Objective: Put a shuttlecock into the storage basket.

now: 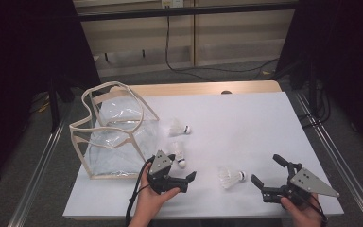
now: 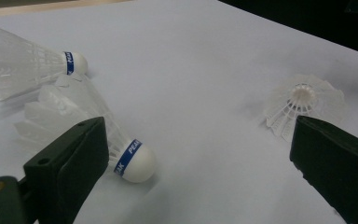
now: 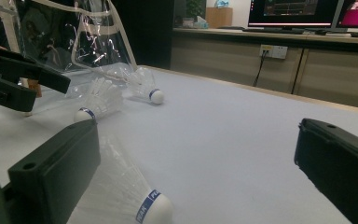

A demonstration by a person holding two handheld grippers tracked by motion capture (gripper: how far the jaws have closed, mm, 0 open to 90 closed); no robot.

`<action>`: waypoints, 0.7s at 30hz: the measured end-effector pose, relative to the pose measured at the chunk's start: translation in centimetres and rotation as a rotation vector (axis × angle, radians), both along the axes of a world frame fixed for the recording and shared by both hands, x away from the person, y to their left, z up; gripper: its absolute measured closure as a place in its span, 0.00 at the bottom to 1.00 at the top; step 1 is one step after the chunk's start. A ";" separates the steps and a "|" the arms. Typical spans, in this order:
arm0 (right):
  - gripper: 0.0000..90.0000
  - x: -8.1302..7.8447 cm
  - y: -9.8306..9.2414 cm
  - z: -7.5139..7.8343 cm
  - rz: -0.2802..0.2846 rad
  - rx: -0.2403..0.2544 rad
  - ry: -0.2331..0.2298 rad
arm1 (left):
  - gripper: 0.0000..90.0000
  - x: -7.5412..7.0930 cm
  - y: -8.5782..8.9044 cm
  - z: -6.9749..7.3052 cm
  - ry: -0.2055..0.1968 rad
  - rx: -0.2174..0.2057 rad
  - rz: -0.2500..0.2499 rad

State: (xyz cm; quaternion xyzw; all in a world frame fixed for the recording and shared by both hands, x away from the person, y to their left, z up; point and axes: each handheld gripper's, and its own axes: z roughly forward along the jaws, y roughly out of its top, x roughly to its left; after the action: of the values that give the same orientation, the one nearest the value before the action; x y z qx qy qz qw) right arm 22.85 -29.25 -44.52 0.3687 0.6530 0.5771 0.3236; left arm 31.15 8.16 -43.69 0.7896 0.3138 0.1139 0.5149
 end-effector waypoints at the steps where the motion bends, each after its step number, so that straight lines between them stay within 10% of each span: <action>1: 0.00 0.0 0.0 0.0 0.000 0.002 -0.001 | 0.05 0.0 -0.1 0.0 -0.001 0.006 0.003; 21: 0.00 0.0 0.0 0.0 0.000 0.004 -0.003 | 0.05 0.7 -0.8 0.1 0.008 0.048 0.108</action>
State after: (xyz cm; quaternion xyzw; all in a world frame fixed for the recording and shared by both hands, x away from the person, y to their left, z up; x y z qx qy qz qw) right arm 22.82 -29.26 -44.50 0.3681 0.6514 0.5790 0.3239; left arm 31.83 7.40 -43.62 0.7841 0.3550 0.1459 0.4877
